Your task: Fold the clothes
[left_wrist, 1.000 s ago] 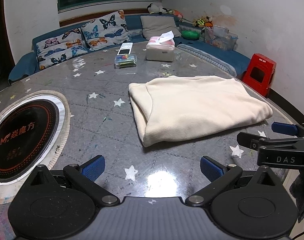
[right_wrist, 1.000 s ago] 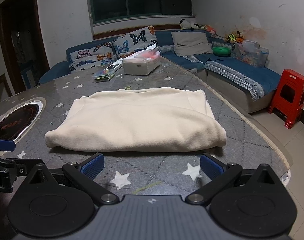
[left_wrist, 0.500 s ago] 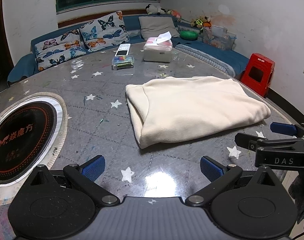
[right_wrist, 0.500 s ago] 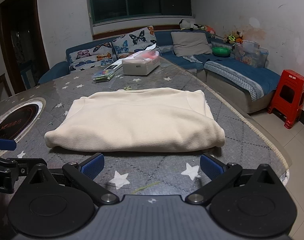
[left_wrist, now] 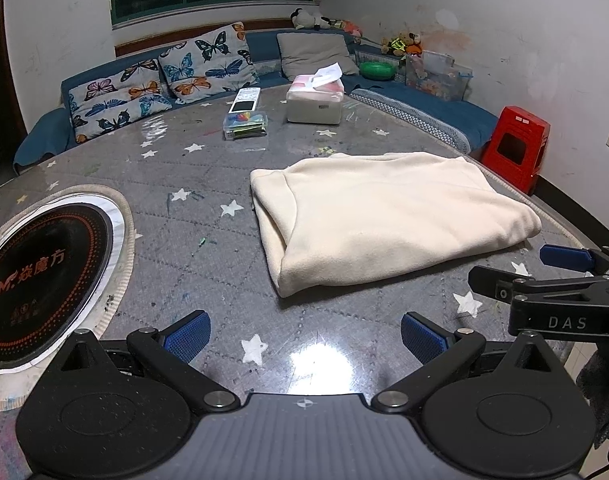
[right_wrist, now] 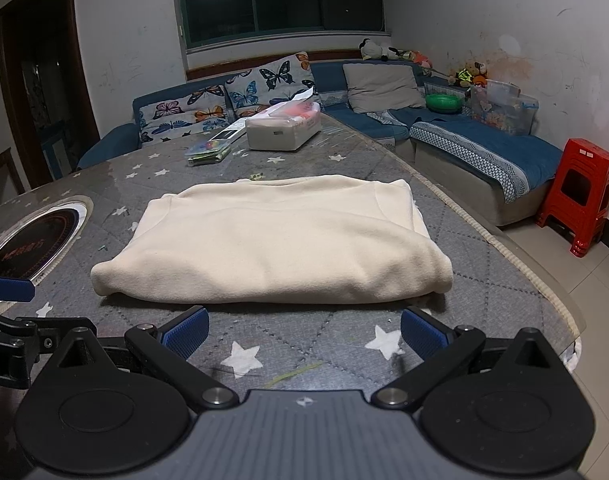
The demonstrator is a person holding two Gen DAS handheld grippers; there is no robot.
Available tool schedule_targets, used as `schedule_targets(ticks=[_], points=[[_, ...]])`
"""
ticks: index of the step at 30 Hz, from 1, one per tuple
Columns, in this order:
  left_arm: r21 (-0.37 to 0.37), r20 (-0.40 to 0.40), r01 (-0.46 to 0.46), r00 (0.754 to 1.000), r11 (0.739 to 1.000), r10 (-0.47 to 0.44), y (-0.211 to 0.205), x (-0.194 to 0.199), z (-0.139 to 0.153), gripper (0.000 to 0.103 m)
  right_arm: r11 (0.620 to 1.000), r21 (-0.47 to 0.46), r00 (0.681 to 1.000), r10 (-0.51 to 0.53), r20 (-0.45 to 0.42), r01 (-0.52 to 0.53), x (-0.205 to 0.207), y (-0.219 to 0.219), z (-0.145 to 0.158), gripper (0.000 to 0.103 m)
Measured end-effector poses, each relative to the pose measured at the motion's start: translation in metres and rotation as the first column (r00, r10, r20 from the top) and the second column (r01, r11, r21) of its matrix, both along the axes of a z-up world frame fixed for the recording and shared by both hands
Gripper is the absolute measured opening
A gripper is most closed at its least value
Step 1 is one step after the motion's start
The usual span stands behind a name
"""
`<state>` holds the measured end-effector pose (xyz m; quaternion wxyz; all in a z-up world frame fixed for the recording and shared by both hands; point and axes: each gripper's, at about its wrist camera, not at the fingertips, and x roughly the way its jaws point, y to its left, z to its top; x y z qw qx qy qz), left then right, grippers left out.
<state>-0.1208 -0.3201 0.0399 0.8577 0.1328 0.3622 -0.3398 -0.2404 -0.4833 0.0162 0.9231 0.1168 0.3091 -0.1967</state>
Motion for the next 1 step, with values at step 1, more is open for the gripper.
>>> schedule_targets(ticks=[1], points=[[0.001, 0.0, 0.0, 1.0, 1.0, 0.0, -0.0002, 0.0, -0.0002, 0.103, 1.0, 0.0, 1.0, 0.0, 0.0, 0.0, -0.0001, 0.0001, 0.0, 0.103]])
